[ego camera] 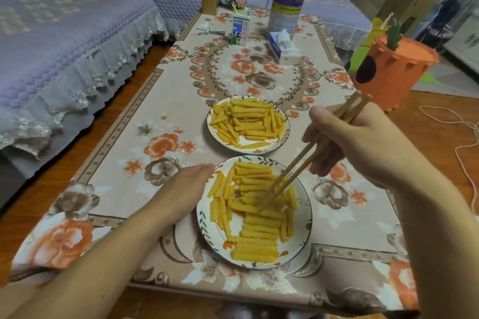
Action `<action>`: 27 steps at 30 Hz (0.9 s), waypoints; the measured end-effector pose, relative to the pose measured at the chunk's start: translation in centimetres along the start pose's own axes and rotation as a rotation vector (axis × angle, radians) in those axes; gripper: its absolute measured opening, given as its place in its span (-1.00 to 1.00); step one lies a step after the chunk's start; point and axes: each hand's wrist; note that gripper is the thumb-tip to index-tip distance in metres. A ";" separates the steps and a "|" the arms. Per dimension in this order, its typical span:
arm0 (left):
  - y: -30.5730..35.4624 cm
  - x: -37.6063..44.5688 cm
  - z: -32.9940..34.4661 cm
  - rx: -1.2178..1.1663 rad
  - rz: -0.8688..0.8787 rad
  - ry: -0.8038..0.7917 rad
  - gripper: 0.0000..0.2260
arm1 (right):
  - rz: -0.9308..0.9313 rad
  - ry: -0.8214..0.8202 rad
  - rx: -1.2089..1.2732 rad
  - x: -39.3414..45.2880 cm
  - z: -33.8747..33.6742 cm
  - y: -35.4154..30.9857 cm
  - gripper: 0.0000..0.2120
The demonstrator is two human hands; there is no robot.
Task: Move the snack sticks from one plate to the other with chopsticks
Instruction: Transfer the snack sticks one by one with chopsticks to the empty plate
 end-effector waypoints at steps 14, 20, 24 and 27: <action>0.1 0.1 -0.1 0.026 0.021 -0.007 -0.55 | -0.086 0.448 0.105 2.1 -0.5 3.8 -0.67; 0.1 0.0 0.0 0.039 0.025 0.001 -0.56 | -0.044 0.406 0.160 3.4 2.2 5.9 -0.68; 0.0 -0.1 -0.1 0.049 0.019 -0.006 -0.56 | -0.040 0.420 0.182 4.1 3.4 6.6 -0.68; -0.1 -0.1 -0.2 0.046 0.010 -0.005 -0.57 | -0.052 0.436 0.178 4.3 3.7 6.9 -0.67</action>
Point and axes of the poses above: each hand's wrist, its own x-axis towards the middle knuckle, its own z-axis out of the palm, y = z × x, and after that the axes turned 2 degrees about -x, right-handed
